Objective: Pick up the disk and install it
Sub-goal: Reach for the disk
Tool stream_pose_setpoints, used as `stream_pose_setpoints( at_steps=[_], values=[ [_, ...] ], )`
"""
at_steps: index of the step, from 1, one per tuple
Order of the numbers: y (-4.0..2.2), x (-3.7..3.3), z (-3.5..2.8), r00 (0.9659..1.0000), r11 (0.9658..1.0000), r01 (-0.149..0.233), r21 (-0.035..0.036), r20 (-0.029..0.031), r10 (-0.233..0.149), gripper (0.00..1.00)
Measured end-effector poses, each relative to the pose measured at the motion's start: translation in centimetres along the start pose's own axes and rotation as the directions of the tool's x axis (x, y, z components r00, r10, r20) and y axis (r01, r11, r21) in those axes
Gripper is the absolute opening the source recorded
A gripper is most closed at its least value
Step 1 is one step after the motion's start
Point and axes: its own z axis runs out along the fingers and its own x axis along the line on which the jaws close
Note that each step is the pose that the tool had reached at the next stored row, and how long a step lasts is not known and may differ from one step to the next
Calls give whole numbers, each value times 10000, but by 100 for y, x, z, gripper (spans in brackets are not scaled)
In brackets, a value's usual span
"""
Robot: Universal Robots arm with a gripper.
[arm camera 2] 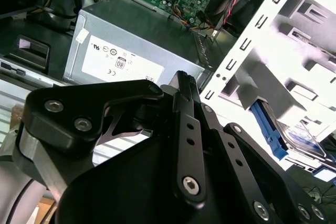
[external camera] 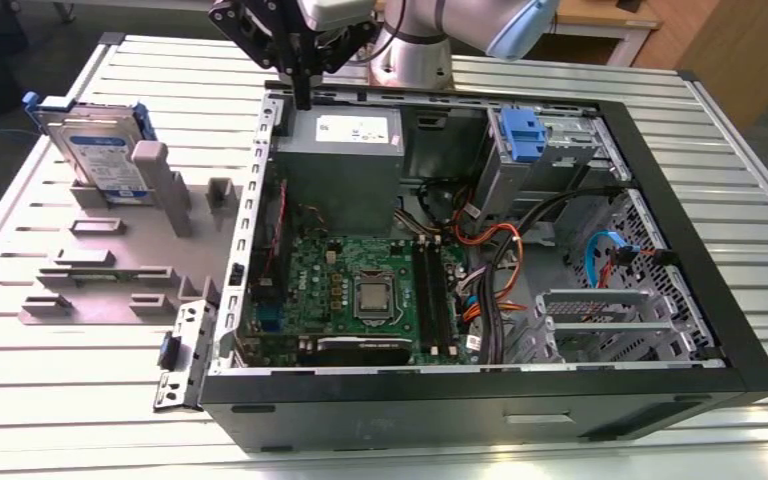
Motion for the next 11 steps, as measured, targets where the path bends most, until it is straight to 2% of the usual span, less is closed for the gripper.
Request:
stream_pose_setpoints(
  at_steps=[11],
  values=[
    [-4, 58, -1, 10000, 10000, 0, 2, -1, 0, 11]
  ],
)
